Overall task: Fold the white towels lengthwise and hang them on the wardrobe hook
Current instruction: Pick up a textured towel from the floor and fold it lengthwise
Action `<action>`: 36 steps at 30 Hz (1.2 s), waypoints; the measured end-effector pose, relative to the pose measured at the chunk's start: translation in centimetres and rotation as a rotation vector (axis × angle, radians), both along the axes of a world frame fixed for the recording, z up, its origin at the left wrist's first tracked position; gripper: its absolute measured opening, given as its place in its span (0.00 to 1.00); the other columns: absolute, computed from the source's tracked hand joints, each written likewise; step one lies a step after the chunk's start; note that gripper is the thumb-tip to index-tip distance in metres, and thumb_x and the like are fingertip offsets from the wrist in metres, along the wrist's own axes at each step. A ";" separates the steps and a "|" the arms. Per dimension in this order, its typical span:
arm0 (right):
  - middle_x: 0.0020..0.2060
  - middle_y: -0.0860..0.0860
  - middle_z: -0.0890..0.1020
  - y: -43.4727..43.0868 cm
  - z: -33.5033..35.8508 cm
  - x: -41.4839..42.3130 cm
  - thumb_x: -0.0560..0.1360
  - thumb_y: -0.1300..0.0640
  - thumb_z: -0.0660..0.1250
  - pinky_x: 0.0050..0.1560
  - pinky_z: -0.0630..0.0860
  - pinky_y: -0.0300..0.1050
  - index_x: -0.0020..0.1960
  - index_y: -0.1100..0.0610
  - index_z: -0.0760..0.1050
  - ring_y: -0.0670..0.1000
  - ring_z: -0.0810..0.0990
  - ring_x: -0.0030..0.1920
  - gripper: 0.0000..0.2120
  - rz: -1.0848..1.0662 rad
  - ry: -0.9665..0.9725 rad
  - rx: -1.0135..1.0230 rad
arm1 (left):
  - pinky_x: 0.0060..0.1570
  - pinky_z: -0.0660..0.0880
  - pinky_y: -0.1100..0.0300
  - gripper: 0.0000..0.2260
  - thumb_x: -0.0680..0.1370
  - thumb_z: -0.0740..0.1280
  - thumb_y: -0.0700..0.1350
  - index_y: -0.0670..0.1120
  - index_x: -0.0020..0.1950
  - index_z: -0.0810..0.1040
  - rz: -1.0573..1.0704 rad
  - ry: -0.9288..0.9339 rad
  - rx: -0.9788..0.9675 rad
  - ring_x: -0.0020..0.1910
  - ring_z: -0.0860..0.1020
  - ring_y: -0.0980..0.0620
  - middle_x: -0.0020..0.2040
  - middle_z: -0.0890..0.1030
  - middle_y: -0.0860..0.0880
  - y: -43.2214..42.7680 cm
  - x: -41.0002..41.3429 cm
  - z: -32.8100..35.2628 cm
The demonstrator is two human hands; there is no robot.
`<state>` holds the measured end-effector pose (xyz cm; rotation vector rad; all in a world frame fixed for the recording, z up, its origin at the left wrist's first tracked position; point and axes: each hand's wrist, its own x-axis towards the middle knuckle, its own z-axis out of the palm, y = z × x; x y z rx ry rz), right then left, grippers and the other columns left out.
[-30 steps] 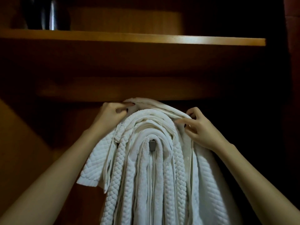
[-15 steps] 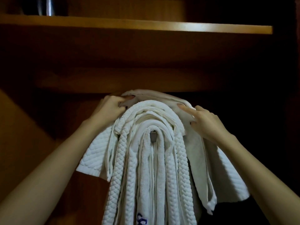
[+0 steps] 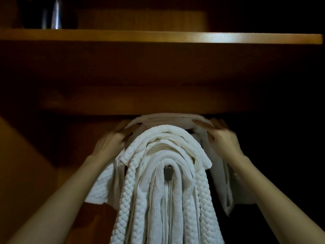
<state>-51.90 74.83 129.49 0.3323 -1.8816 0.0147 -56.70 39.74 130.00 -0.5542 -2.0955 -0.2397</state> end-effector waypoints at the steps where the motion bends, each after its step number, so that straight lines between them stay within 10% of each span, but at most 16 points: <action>1: 0.46 0.53 0.75 0.2 0.1 -0.3 0.70 0.73 0.64 0.30 0.70 0.44 0.71 0.41 0.69 0.59 0.75 0.47 0.37 0.035 0.009 -0.001 | 0.51 0.73 0.54 0.22 0.80 0.62 0.51 0.62 0.73 0.63 -0.001 -0.010 0.013 0.63 0.73 0.41 0.75 0.62 0.51 0.1 -0.1 -0.1; 5: 0.62 0.44 0.76 1.6 -0.5 -0.6 0.75 0.67 0.61 0.49 0.76 0.45 0.69 0.27 0.61 0.50 0.72 0.65 0.38 0.146 -0.209 -0.039 | 0.52 0.72 0.57 0.13 0.76 0.69 0.43 0.48 0.60 0.81 -0.198 0.045 0.096 0.58 0.77 0.40 0.67 0.74 0.43 0.0 0.2 -1.8; 9: 0.67 0.44 0.76 1.8 -2.7 0.2 0.73 0.70 0.63 0.65 0.70 0.45 0.68 0.35 0.69 0.47 0.71 0.68 0.35 0.298 -0.415 -0.112 | 0.57 0.71 0.56 0.13 0.74 0.71 0.37 0.49 0.56 0.82 -0.473 -0.071 0.274 0.57 0.77 0.46 0.59 0.79 0.44 0.3 1.4 -4.0; 16: 0.58 0.32 0.75 1.2 -1.9 2.5 0.74 0.73 0.64 0.60 0.66 0.27 0.65 0.44 0.74 0.29 0.70 0.60 0.30 0.523 -0.296 -0.270 | 0.51 0.71 0.74 0.22 0.76 0.64 0.30 0.58 0.54 0.80 -0.577 -0.266 0.471 0.52 0.77 0.69 0.56 0.79 0.56 -1.9 2.9 -2.8; 24: 0.58 0.33 0.75 1.0 -3.7 2.9 0.73 0.69 0.68 0.55 0.66 0.21 0.68 0.45 0.72 0.26 0.71 0.58 0.28 0.656 -0.219 -0.489 | 0.50 0.68 0.79 0.23 0.77 0.65 0.34 0.65 0.52 0.80 -0.597 -0.302 0.502 0.56 0.74 0.68 0.55 0.78 0.66 -2.8 3.2 -5.8; 28: 0.53 0.29 0.78 1.0 -4.7 3.5 0.75 0.62 0.69 0.54 0.70 0.24 0.62 0.36 0.74 0.30 0.74 0.59 0.23 0.608 -0.370 -0.476 | 0.56 0.75 0.61 0.14 0.78 0.65 0.38 0.51 0.59 0.81 -0.732 -0.434 0.721 0.60 0.77 0.54 0.62 0.79 0.50 -1.8 2.1 -7.7; 33: 0.45 0.32 0.82 0.6 -3.2 5.1 0.80 0.47 0.60 0.46 0.71 0.25 0.51 0.42 0.81 0.30 0.77 0.54 0.11 0.580 -0.627 -0.574 | 0.47 0.79 0.56 0.12 0.79 0.64 0.43 0.59 0.57 0.77 -0.883 -0.527 0.998 0.58 0.78 0.46 0.59 0.78 0.49 -0.5 3.4 -5.1; 36: 0.63 0.39 0.74 -1.1 -2.3 5.3 0.82 0.41 0.48 0.61 0.64 0.34 0.69 0.46 0.71 0.35 0.70 0.62 0.22 0.643 -0.650 -0.622 | 0.58 0.76 0.47 0.25 0.73 0.65 0.66 0.67 0.69 0.64 -0.896 -0.694 0.890 0.63 0.75 0.49 0.66 0.73 0.51 0.9 4.4 -3.6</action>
